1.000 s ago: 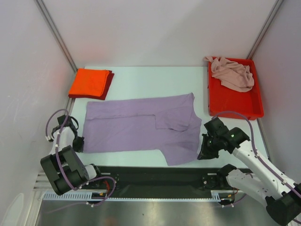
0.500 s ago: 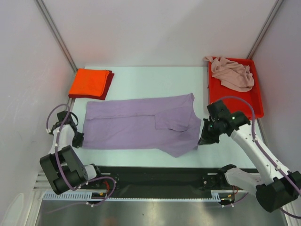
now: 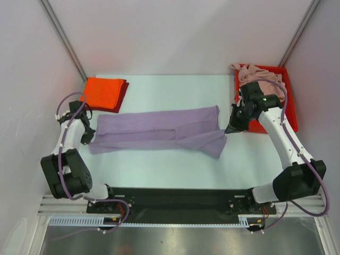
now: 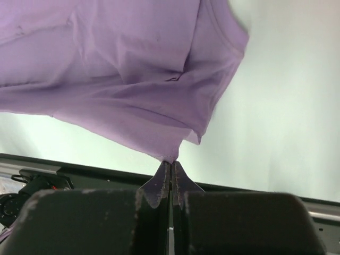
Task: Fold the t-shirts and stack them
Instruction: Fold the tshirt
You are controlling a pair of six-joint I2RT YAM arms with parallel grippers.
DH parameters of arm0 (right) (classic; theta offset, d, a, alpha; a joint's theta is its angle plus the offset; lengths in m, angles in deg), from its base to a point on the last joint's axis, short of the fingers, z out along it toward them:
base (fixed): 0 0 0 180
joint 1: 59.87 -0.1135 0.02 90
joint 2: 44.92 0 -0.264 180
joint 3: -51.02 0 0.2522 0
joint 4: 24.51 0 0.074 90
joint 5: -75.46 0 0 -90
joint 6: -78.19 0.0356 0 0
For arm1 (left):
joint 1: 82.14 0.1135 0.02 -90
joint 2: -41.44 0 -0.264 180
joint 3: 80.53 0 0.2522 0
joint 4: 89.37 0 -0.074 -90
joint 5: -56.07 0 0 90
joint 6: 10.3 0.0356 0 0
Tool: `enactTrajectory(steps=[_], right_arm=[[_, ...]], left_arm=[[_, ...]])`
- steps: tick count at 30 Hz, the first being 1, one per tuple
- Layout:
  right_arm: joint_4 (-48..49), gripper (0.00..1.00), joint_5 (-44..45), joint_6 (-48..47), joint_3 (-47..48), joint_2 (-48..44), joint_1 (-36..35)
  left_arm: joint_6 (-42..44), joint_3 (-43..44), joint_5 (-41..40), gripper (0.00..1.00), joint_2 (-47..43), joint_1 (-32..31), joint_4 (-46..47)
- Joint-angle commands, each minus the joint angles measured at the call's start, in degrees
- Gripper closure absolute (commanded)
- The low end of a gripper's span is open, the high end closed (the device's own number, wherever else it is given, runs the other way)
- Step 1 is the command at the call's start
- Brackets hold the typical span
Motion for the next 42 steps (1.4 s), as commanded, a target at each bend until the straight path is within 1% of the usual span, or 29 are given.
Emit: enactTrajectory(steps=[1,5,10,14,20,29,36,42], right_arm=[[0.23,1.00,0.25,-2.12,4.16,2.67,0.54],[2.87,1.00,-0.36,-1.76,6.80,6.36,0.46],[2.17,1.00,1.13,-3.08,11.63,12.77,0.54],[0.68,1.00,2.71,-3.78,14.97,15.94,1.07],[-0.56,1.00,5.26,-4.31,14.80,17.27,2.47],[2.34,1.00,4.56,-4.22,16.38,21.39,3.18],[2.43,1.00,6.14,-5.72,20.33,26.49,3.18],[1.82,1.00,7.11,-6.07,24.73,30.62,3.18]], left_arm=[[3.44,4.88,-3.71,1.00,2.77,-0.53,0.14],[5.37,8.67,-4.06,1.00,7.51,-1.24,0.93],[7.57,13.76,-4.76,1.00,13.84,-3.87,0.76],[7.83,15.18,-3.53,1.00,16.74,-4.40,0.67],[8.54,17.20,-3.44,0.99,18.77,-6.16,0.76],[8.80,20.01,-3.00,1.00,22.37,-7.04,0.32],[8.54,20.54,-1.60,1.00,24.31,-7.30,1.46],[8.54,22.65,-0.98,1.00,26.24,-7.30,1.02]])
